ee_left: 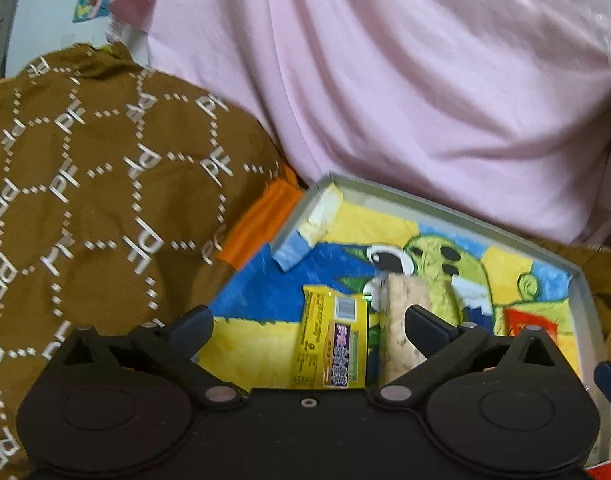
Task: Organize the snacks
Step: 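Carry the wafer bar and sausage pack into the metal tray and open both tools, then move both tools back toward the quail-egg pack and gold snack packet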
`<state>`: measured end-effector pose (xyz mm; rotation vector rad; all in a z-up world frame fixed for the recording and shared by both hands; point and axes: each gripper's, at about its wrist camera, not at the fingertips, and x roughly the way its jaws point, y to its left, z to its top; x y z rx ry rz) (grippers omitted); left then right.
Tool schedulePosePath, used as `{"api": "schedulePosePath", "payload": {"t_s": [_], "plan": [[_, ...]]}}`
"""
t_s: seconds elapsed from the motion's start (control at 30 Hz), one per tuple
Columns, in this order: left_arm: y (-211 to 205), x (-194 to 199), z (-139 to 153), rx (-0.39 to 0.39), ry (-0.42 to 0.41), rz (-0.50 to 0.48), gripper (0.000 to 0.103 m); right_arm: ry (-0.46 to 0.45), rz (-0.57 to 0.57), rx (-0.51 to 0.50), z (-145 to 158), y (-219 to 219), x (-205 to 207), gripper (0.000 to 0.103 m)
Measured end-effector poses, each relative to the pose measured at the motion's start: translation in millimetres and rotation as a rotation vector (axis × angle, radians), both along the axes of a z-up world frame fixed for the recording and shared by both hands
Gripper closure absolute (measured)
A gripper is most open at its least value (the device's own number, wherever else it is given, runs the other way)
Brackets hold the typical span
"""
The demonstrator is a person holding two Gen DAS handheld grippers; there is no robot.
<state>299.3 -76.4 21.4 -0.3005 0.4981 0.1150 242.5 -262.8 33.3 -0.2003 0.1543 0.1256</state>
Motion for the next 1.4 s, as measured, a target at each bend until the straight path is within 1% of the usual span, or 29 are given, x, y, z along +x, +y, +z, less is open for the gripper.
{"api": "schedulePosePath", "payload": {"t_s": [0.13,0.37,0.47,0.57,0.7,0.8,0.93,1.03,1.23,1.4], "plan": [[6.7,-20.2,16.8,-0.005,-0.022,0.02,0.001,-0.009,-0.007,0.045,19.9,1.7,-15.4,0.0],[21.0,-70.4,43.0,-0.003,-0.056,0.058,0.001,-0.008,0.002,0.076,54.3,14.3,-57.7,0.0],[30.7,-94.8,49.3,-0.005,-0.06,0.065,0.001,-0.001,0.002,0.07,62.2,20.0,-77.3,0.0],[40.9,-118.5,51.6,0.011,-0.055,0.056,0.001,0.012,-0.009,0.071,66.7,24.4,-96.7,0.0],[51.2,-149.0,47.6,0.03,-0.041,0.038,0.001,0.053,-0.024,0.095,66.1,26.5,-122.2,0.0],[56.2,-171.4,40.7,0.052,-0.028,0.022,0.001,0.069,-0.034,0.059,62.8,31.5,-140.9,0.0],[59.0,-198.5,31.8,0.118,-0.026,-0.001,0.001,0.084,-0.037,0.035,58.2,35.3,-166.6,0.0],[59.6,-212.9,25.5,0.152,-0.018,-0.004,0.001,0.1,-0.036,0.034,56.4,36.1,-184.9,0.0],[61.1,-235.1,11.8,0.185,0.007,-0.031,0.001,0.154,-0.036,0.035,45.7,31.9,-215.9,0.0],[62.9,-245.6,0.1,0.208,0.034,-0.057,0.001,0.192,-0.038,0.04,38.3,29.8,-232.2,0.0]]}}
